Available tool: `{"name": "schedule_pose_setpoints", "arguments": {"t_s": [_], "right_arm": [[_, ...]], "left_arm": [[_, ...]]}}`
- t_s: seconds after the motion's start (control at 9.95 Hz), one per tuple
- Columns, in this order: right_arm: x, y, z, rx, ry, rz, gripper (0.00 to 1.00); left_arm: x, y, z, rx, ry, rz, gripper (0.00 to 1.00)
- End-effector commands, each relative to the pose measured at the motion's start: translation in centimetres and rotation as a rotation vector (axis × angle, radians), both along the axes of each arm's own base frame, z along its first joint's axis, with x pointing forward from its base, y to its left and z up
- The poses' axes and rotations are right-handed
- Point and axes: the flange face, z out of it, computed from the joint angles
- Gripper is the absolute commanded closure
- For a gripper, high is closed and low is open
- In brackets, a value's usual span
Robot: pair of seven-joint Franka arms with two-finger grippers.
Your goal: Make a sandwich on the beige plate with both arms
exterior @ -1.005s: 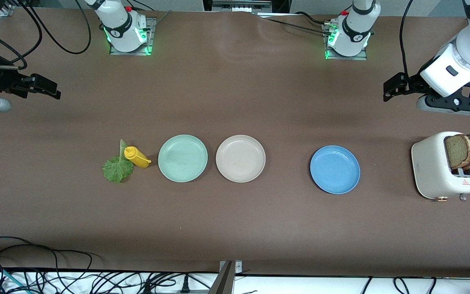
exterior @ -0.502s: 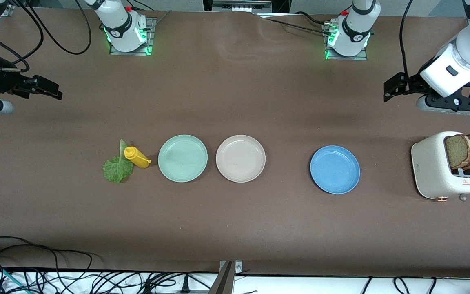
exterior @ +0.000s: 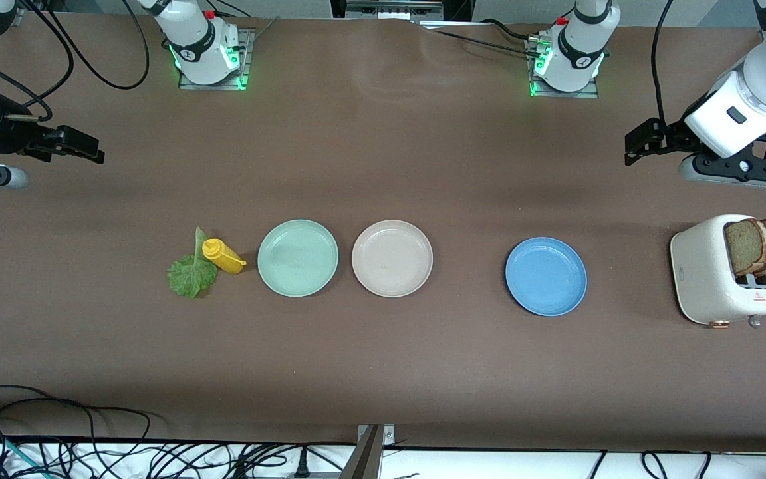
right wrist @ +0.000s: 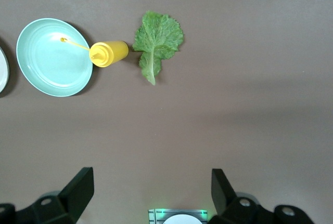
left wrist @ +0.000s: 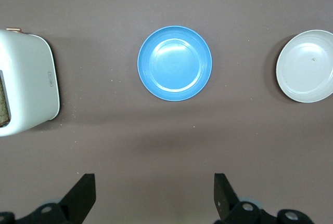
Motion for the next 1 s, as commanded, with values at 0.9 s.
{"name": "schedule_pose_setpoints", "arguments": {"t_s": [0.9], "right_arm": [[-0.18, -0.28, -0.34, 0.017, 0.008, 0.05, 0.0]], "left_arm": [[-0.24, 0.09, 0.33, 0.026, 0.0, -0.021, 0.0]]}}
